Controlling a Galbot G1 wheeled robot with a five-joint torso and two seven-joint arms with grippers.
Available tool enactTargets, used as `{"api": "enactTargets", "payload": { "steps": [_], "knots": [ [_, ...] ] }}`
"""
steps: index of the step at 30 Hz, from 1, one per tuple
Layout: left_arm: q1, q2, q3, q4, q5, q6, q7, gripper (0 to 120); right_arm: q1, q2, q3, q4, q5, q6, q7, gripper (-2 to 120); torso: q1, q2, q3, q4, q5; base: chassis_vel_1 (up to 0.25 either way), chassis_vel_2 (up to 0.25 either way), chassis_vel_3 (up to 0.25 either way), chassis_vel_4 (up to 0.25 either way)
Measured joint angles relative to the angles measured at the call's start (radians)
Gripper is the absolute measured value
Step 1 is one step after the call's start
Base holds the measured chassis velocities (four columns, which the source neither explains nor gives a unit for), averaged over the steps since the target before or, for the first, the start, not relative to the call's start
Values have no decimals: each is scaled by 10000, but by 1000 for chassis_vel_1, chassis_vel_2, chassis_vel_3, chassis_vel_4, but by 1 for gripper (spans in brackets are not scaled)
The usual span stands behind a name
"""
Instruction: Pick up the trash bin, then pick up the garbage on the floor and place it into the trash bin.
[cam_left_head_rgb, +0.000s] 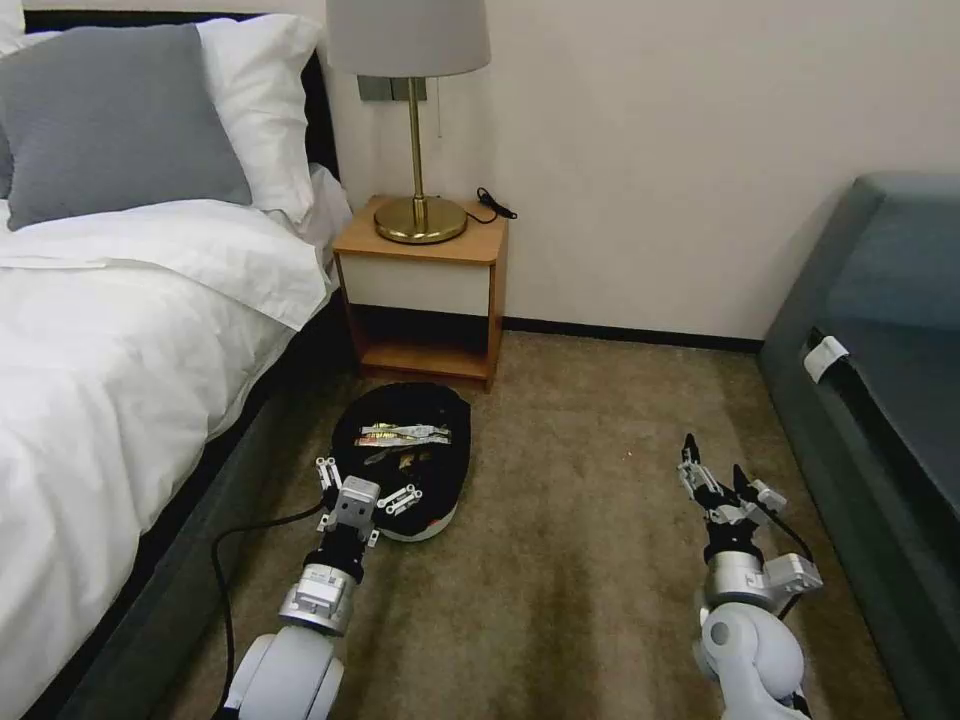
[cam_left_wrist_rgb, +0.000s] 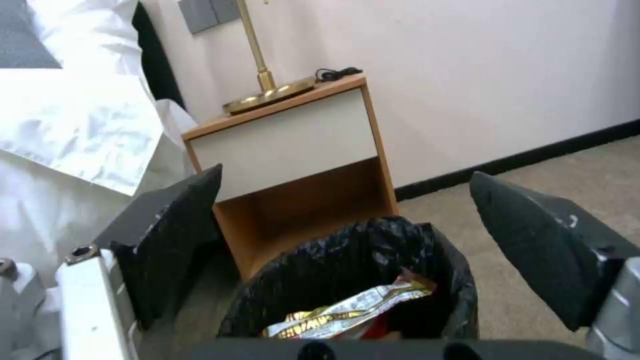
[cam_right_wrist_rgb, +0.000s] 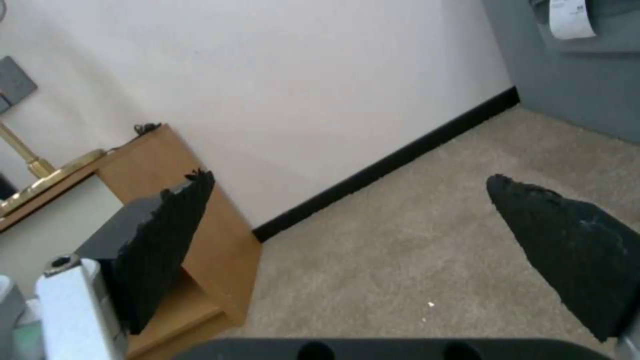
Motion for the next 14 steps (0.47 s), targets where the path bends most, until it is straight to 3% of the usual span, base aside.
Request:
{"api": "enactTargets", "payload": {
  "steps": [14],
  "knots": [
    [-10,7,3,1,-18,19,-14,100,5,-8,-6,-9,-2,0,-18,100,0,0,0,0,0,0,0,0,0]
  ]
}}
